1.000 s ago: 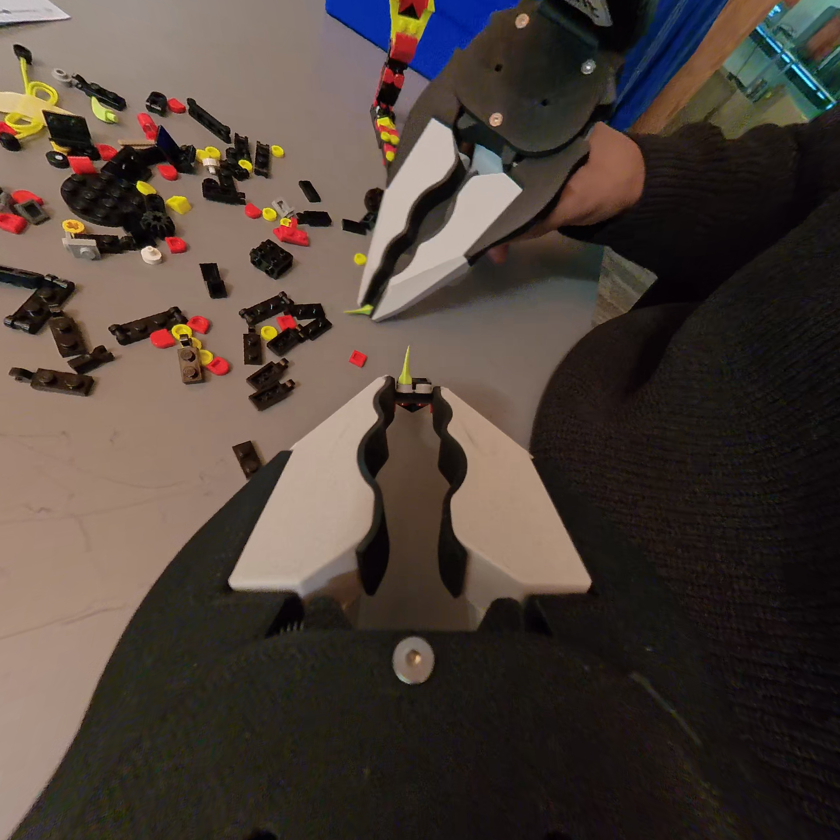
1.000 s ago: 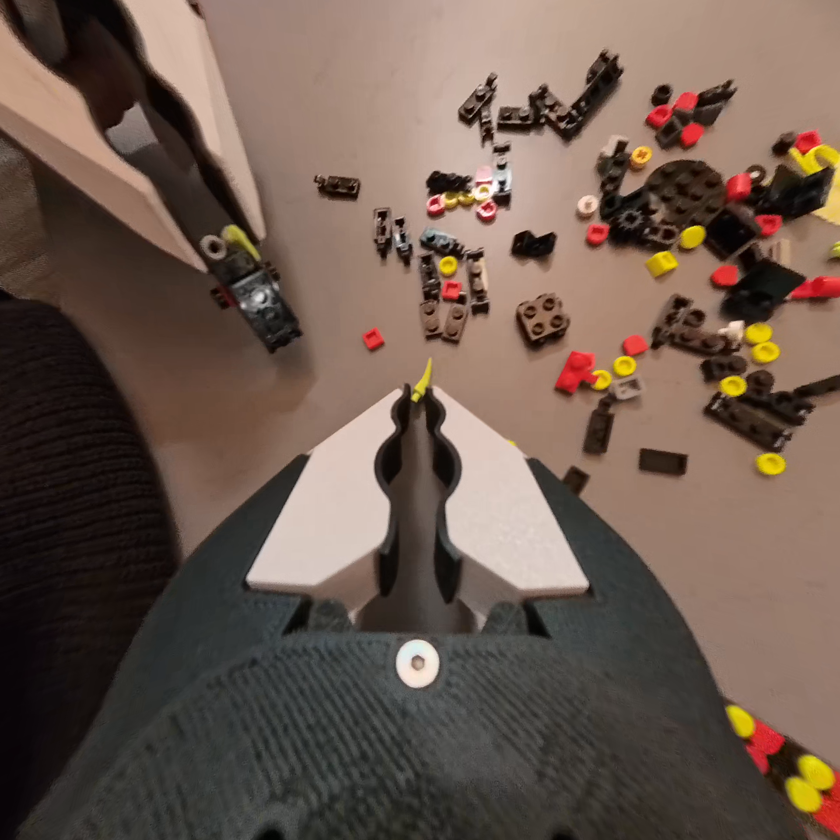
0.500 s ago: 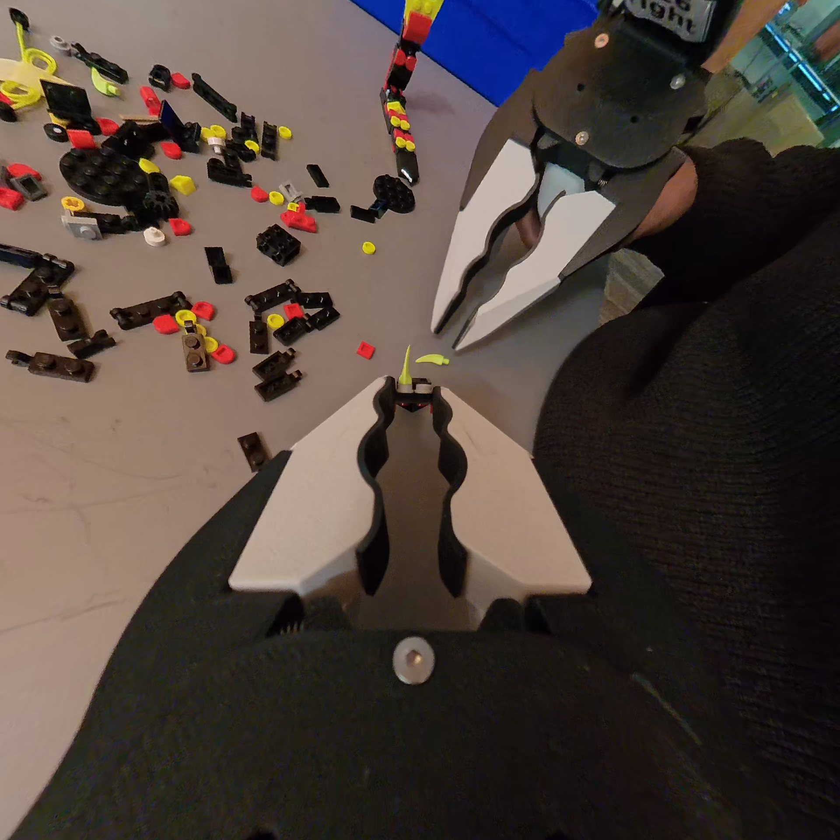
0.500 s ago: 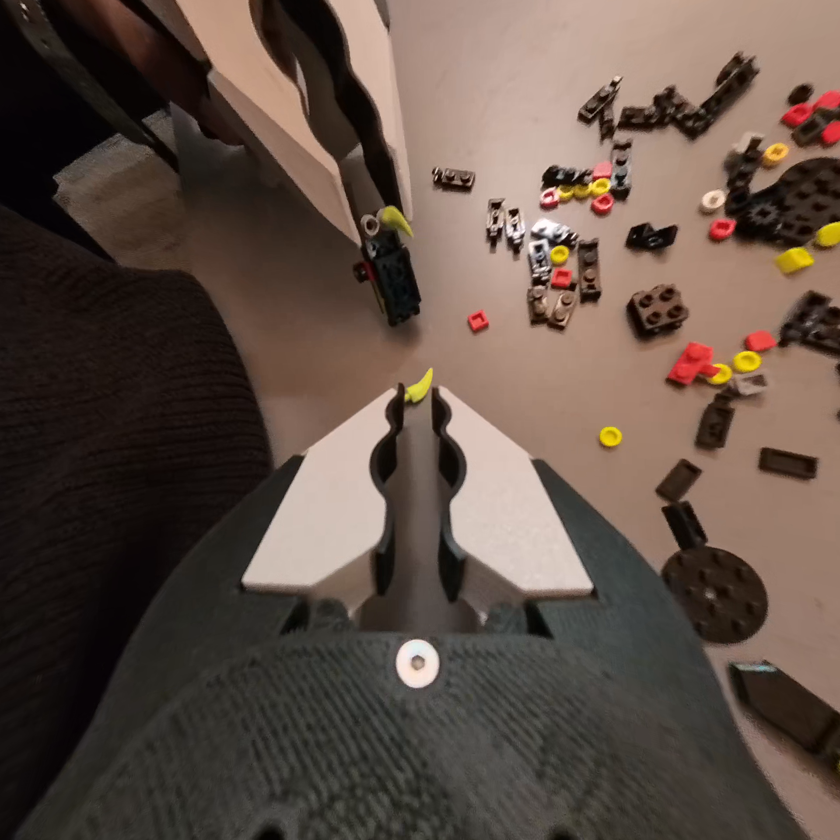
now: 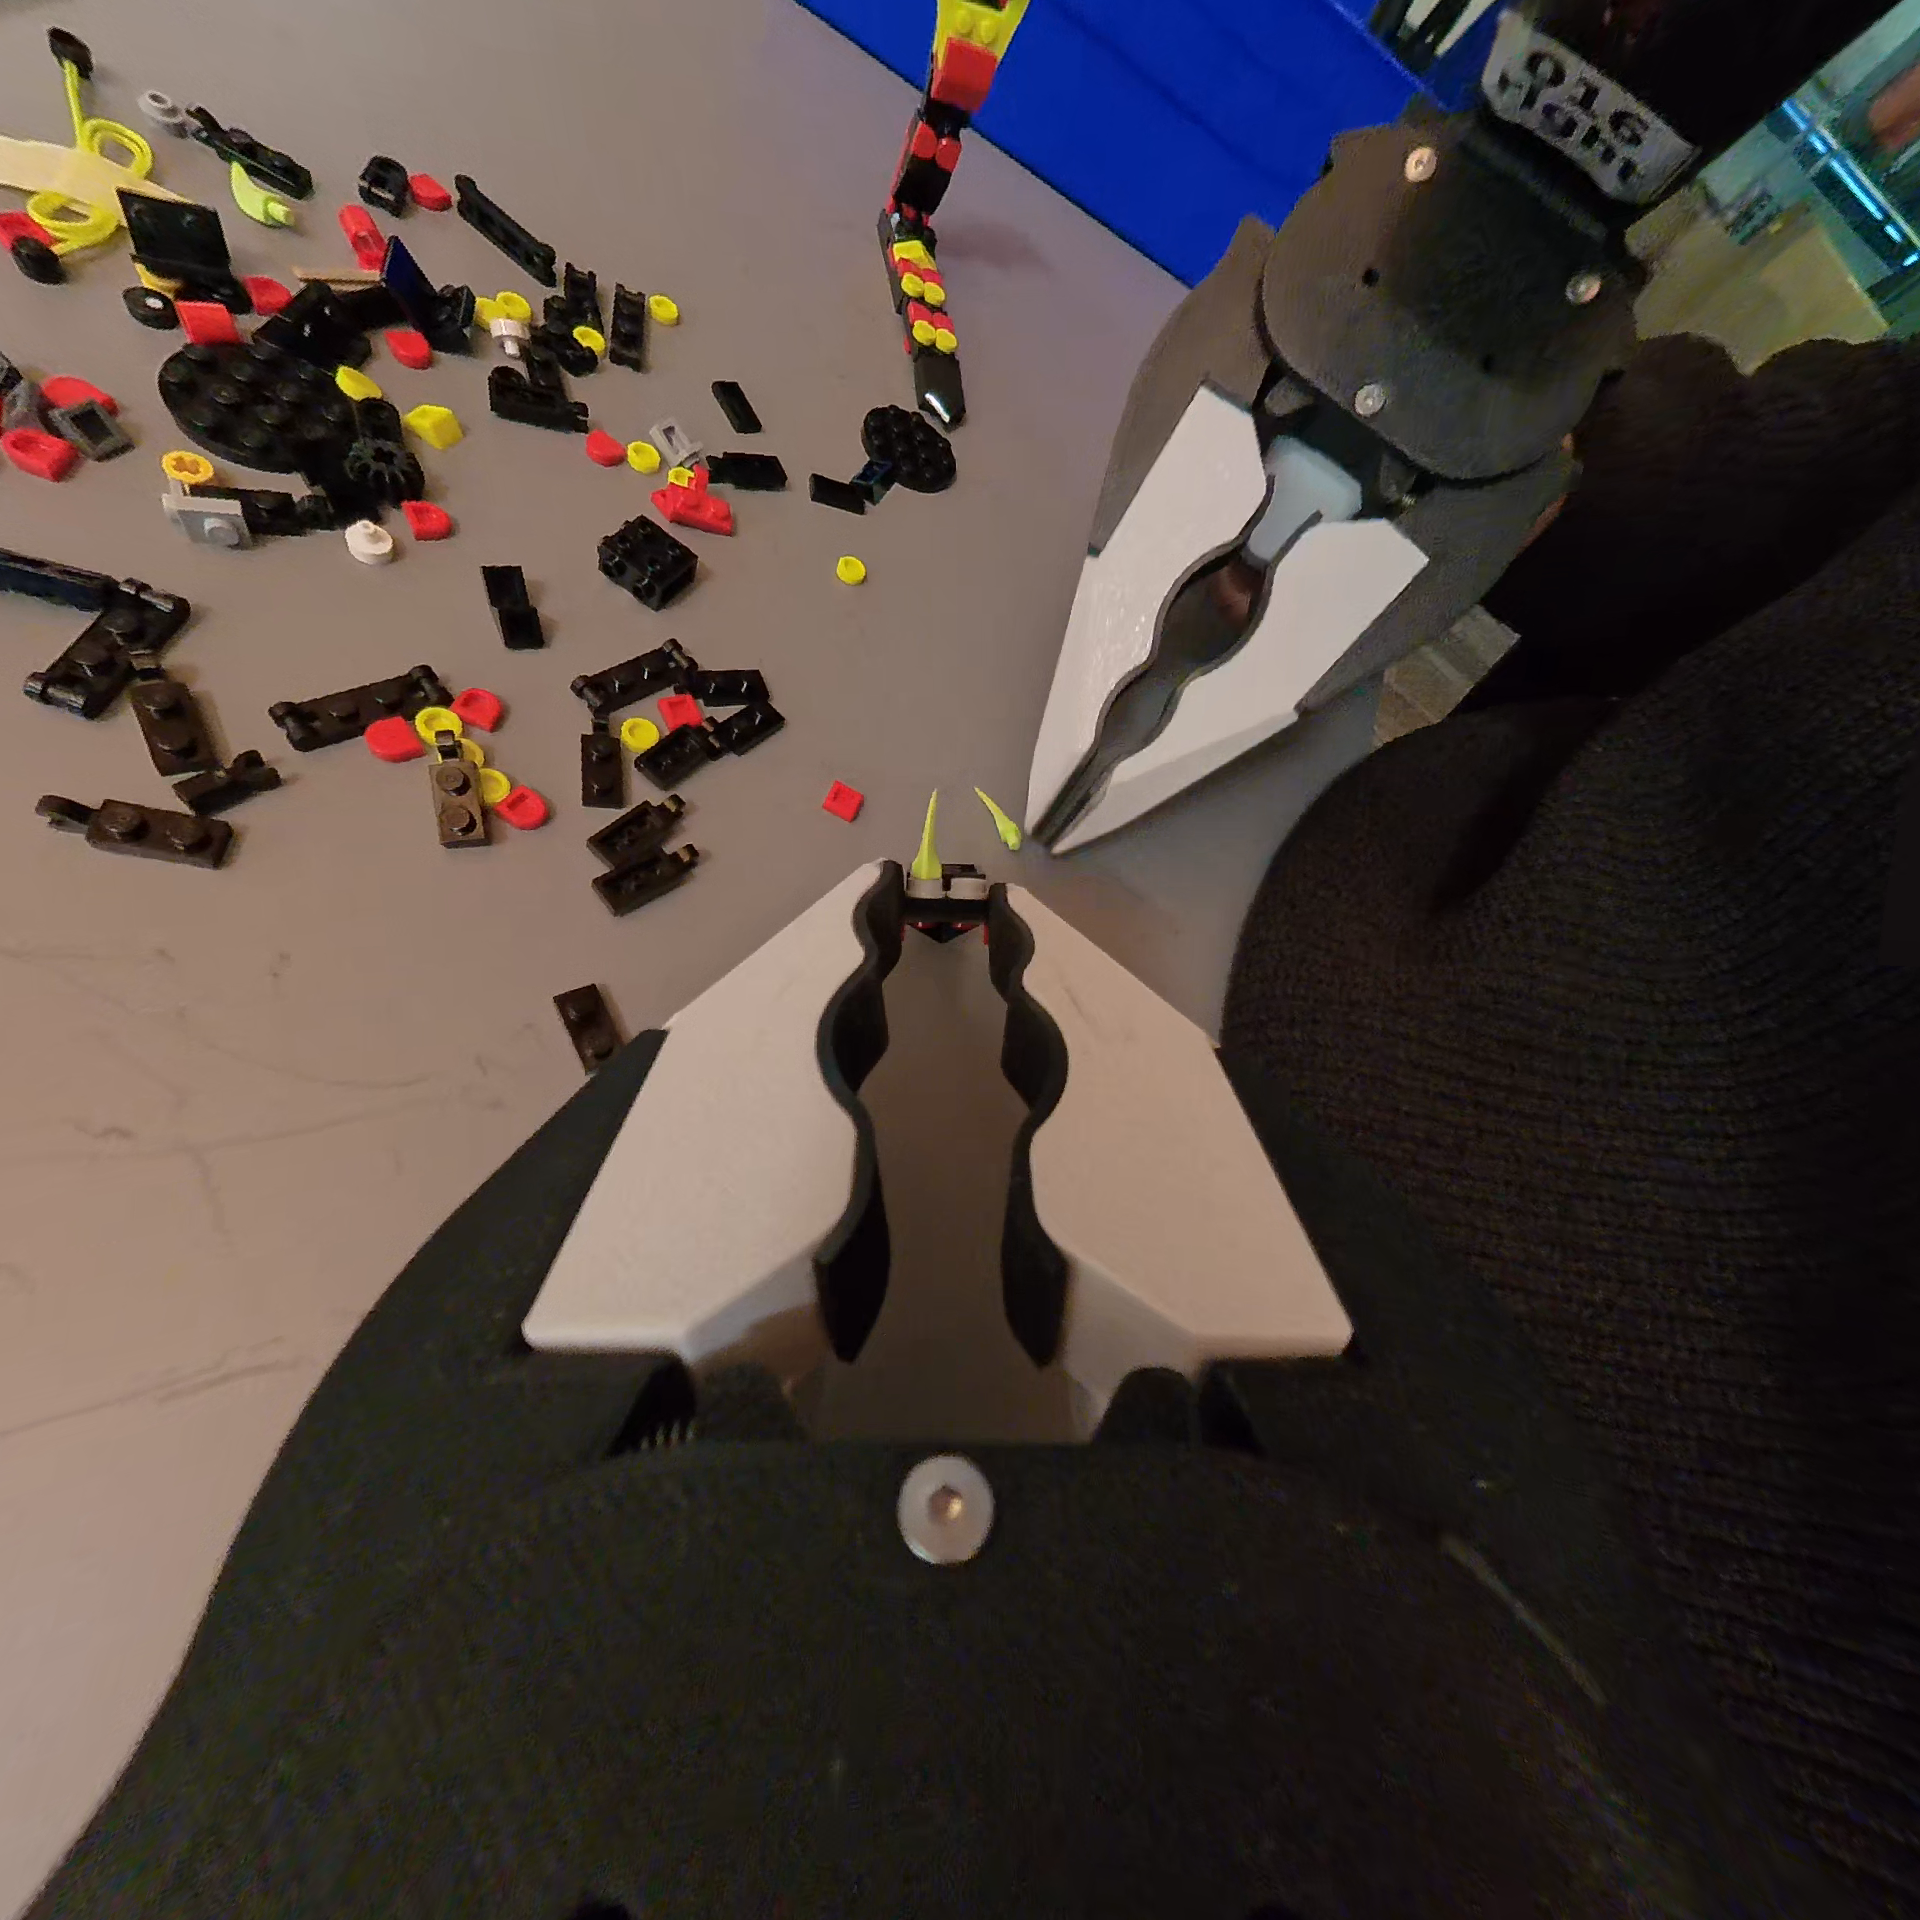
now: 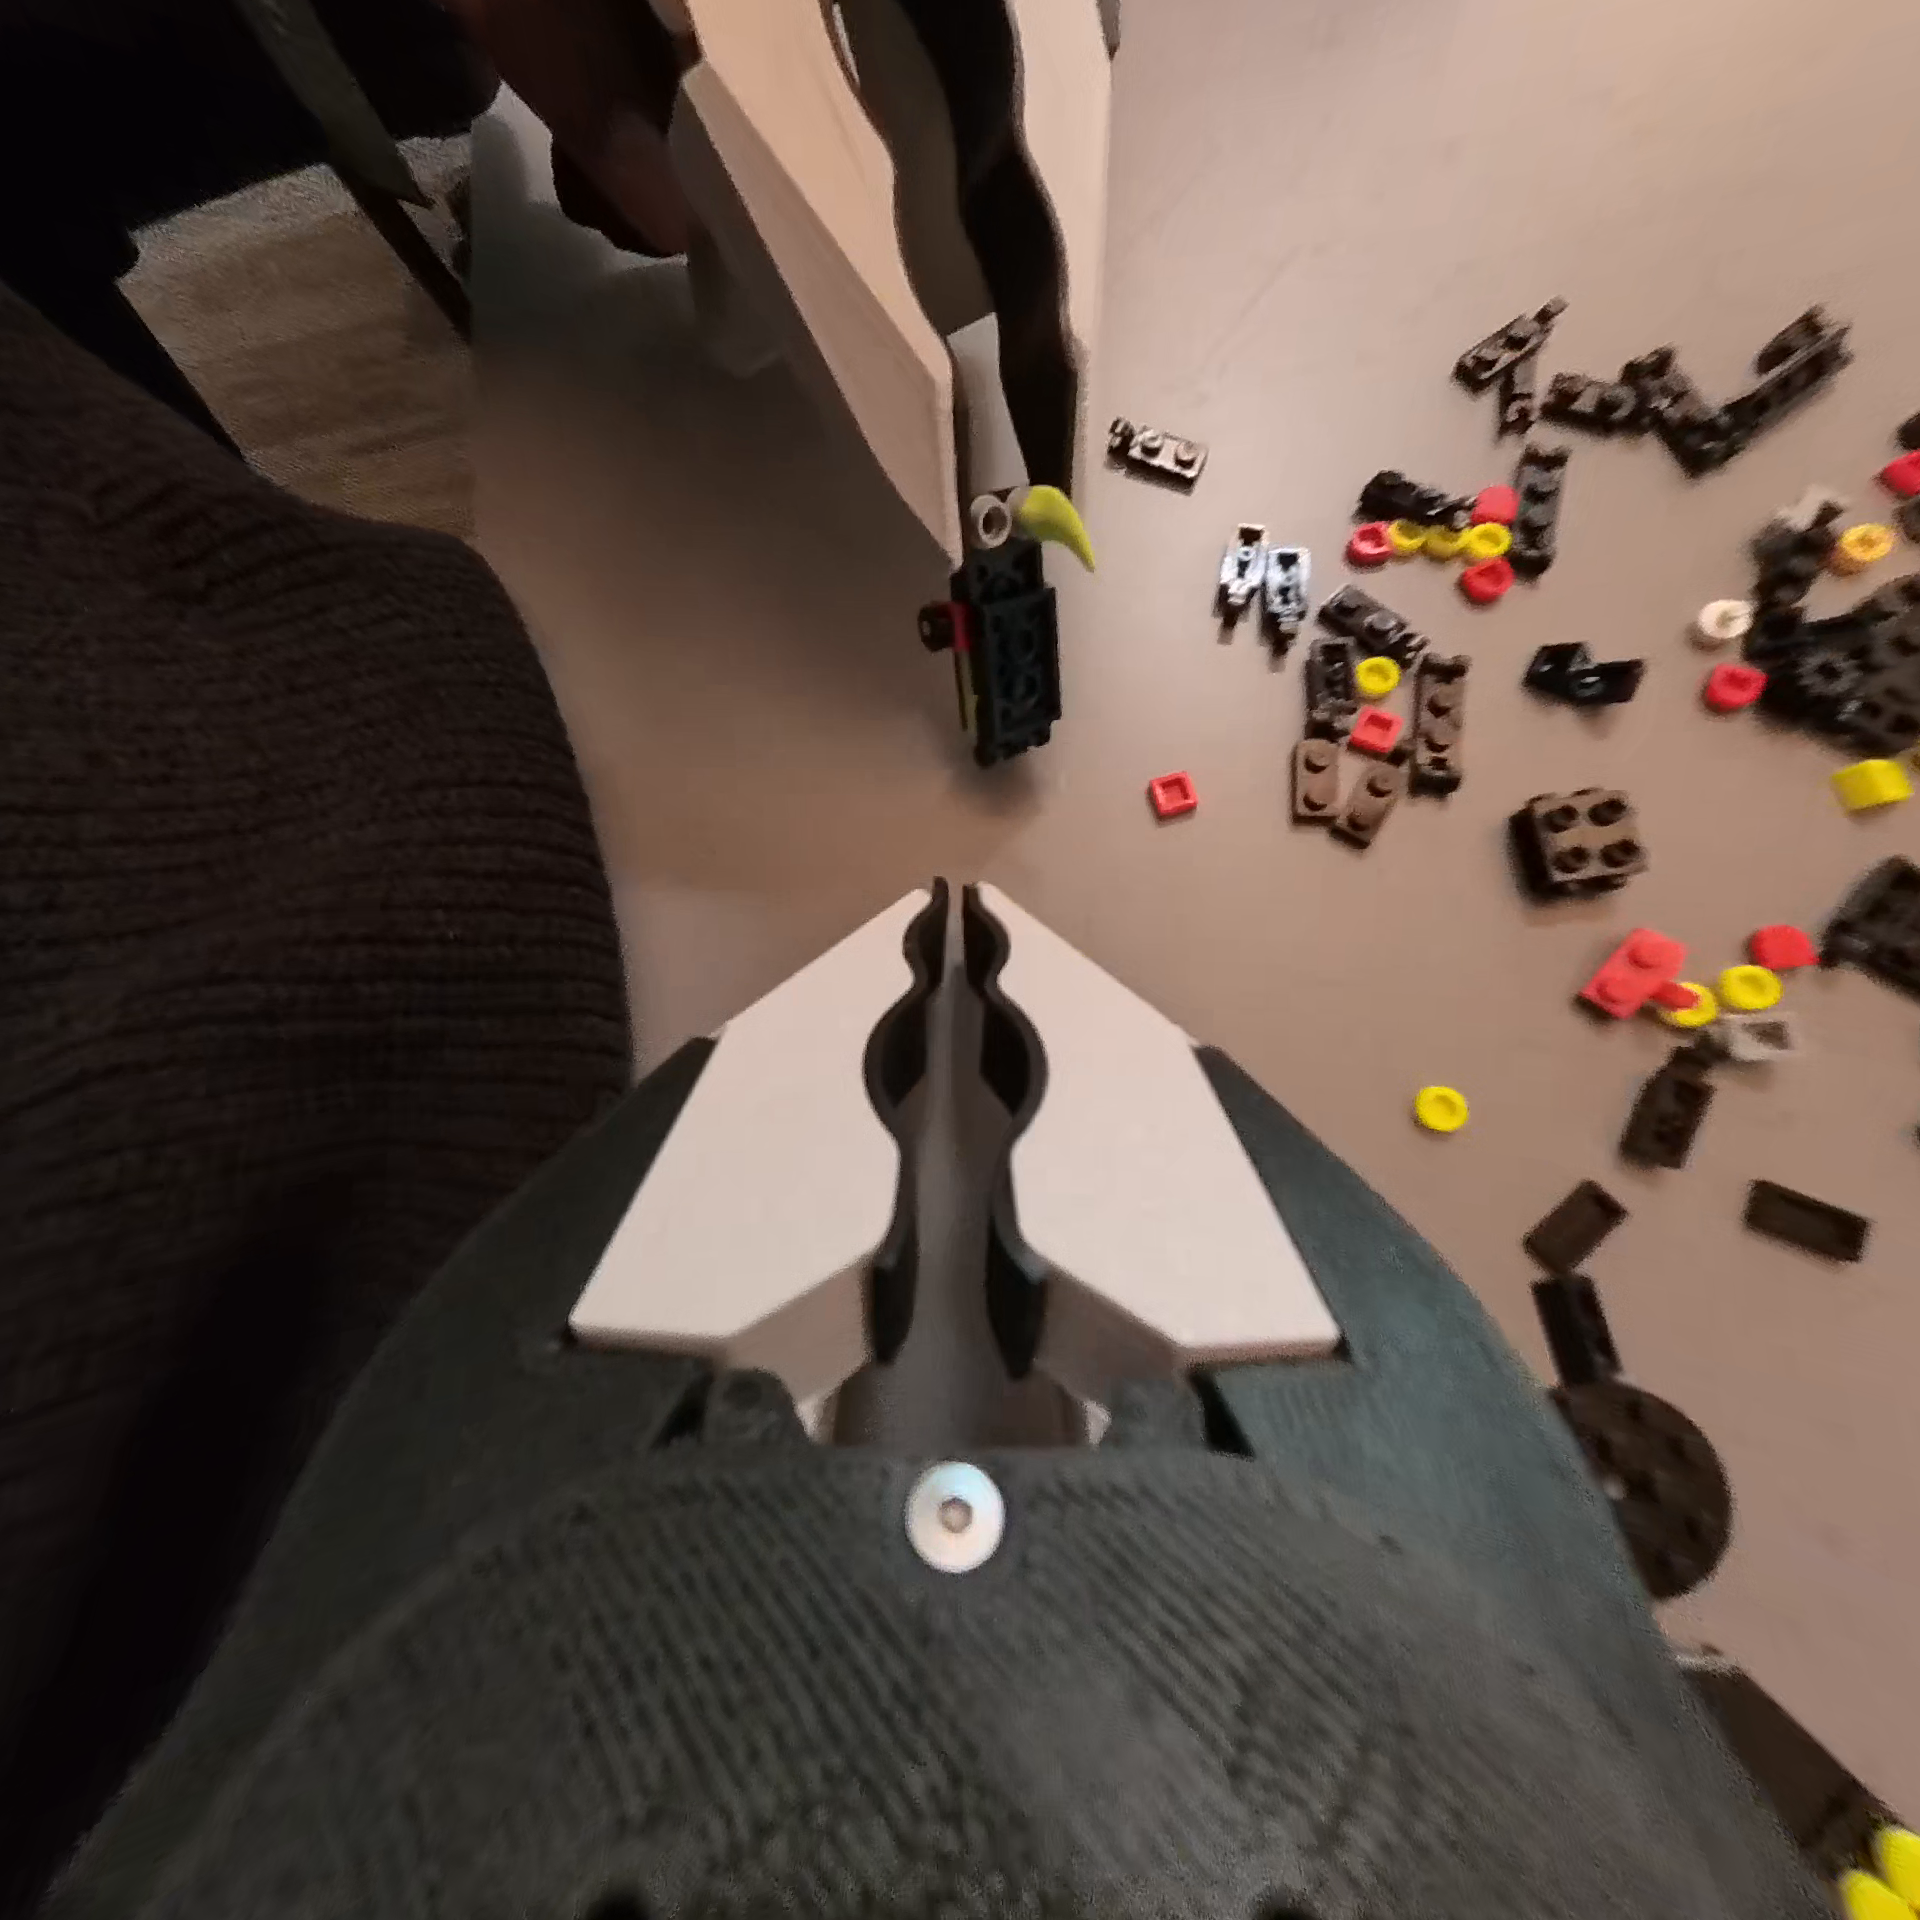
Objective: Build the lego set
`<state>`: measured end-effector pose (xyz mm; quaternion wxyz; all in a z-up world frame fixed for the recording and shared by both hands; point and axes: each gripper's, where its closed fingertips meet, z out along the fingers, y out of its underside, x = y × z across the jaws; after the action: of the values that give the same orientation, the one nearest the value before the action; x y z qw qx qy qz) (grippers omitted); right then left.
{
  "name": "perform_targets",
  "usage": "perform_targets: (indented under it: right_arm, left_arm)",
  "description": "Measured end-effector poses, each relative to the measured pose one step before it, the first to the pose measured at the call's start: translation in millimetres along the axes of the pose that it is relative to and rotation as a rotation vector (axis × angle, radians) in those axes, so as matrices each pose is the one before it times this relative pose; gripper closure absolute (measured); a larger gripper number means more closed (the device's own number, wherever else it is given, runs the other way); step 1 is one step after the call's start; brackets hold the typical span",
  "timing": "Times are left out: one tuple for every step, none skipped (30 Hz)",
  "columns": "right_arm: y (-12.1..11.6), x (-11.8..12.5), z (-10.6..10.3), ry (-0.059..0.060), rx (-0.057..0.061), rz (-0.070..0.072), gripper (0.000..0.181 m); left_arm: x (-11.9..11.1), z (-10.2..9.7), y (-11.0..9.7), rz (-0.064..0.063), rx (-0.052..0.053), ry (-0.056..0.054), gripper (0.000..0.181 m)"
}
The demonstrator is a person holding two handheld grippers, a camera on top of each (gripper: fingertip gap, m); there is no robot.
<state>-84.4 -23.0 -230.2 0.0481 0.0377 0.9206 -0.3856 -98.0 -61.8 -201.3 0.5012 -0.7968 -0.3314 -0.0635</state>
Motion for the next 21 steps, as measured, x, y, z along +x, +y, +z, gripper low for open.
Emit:
perform_targets:
  right_arm:
    - [-0.05, 2.75, -2.88, 0.0082, 0.0031, -0.0134, 0.179]
    - [0.96, 2.42, -2.50, 0.0082, -0.0024, -0.0261, 0.177]
    - [1.76, 2.21, -1.92, 0.0120, -0.0062, -0.0416, 0.176]
    - [1.85, 1.94, -1.24, 0.0147, -0.0086, -0.0549, 0.175]
    - [1.24, 0.67, -0.80, 0.0079, -0.0063, -0.0666, 0.174]
    - [0.54, -0.26, -0.67, 0.0015, -0.0032, -0.0695, 0.173]
    - [0.01, 1.26, -0.47, 0.0061, 0.0001, -0.0584, 0.172]
    - [0.13, -0.47, -0.13, -0.0106, 0.0009, -0.0460, 0.172]
    - [0.52, -0.85, 0.18, -0.0175, 0.0004, -0.0310, 0.171]
    - [0.48, -0.35, 0.74, -0.0190, 0.0041, -0.0151, 0.171]
    - [0.35, -2.07, 1.27, -0.0323, 0.0076, -0.0020, 0.171]
    - [0.24, -2.27, 1.75, -0.0345, 0.0069, 0.0092, 0.171]
    - [-0.01, -2.14, 1.82, -0.0302, 0.0067, 0.0121, 0.169]
    - [-0.20, -1.87, 1.74, -0.0226, 0.0050, 0.0081, 0.168]
    - [0.20, 0.04, 1.49, -0.0063, -0.0006, 0.0024, 0.168]
    - [1.23, 0.76, 1.59, 0.0011, -0.0083, -0.0046, 0.168]
    - [0.83, 0.49, 1.49, 0.0011, -0.0059, -0.0075, 0.168]
    - [-1.03, 0.61, 0.81, 0.0003, 0.0058, -0.0001, 0.168]
    - [-0.78, -0.10, 1.01, -0.0074, 0.0024, 0.0059, 0.169]
    - [-0.69, -0.54, 0.90, -0.0105, 0.0026, 0.0083, 0.172]
    - [-0.84, -0.31, 1.18, -0.0078, 0.0043, 0.0090, 0.174]
  left_arm:
    - [-0.05, -0.01, 0.02, -0.0003, -0.0002, -0.0005, 0.167]
    - [-0.04, 0.06, 0.02, -0.0006, -0.0005, 0.0008, 0.167]
    - [0.35, 0.11, 0.06, -0.0004, -0.0008, 0.0017, 0.167]
    - [0.34, 0.20, 0.03, 0.0006, -0.0004, 0.0012, 0.167]
    - [0.23, 0.11, -0.09, 0.0011, 0.0001, 0.0007, 0.167]
    - [0.25, 0.10, -0.26, 0.0009, 0.0004, 0.0009, 0.167]
    - [0.30, 0.00, -0.18, -0.0001, 0.0008, 0.0018, 0.167]
    - [0.35, 0.14, -0.15, -0.0002, 0.0004, 0.0026, 0.167]
    - [0.22, 0.07, 0.36, 0.0000, -0.0012, 0.0013, 0.167]
    - [0.32, -0.05, 0.25, 0.0010, -0.0015, 0.0001, 0.167]
    - [0.24, -0.12, -0.11, 0.0024, -0.0001, -0.0012, 0.167]
    - [0.45, -0.17, -0.36, 0.0031, 0.0007, -0.0017, 0.167]
    - [0.41, -0.31, -0.41, 0.0032, 0.0007, -0.0019, 0.167]
    - [0.11, -0.06, -0.10, 0.0030, -0.0004, -0.0021, 0.167]
    - [0.05, 0.02, 0.24, 0.0020, -0.0016, -0.0015, 0.167]
    - [-0.02, 0.22, 0.52, 0.0005, -0.0023, -0.0006, 0.167]
    - [0.04, 0.27, 0.40, -0.0003, -0.0022, 0.0006, 0.167]
    - [0.13, 0.39, 0.28, -0.0002, -0.0020, 0.0016, 0.167]
    - [0.28, 0.40, 0.22, 0.0002, -0.0020, 0.0016, 0.167]
    - [0.28, 0.25, 0.24, 0.0011, -0.0016, 0.0010, 0.167]
    - [0.39, 0.28, 0.32, 0.0018, -0.0020, 0.0012, 0.167]
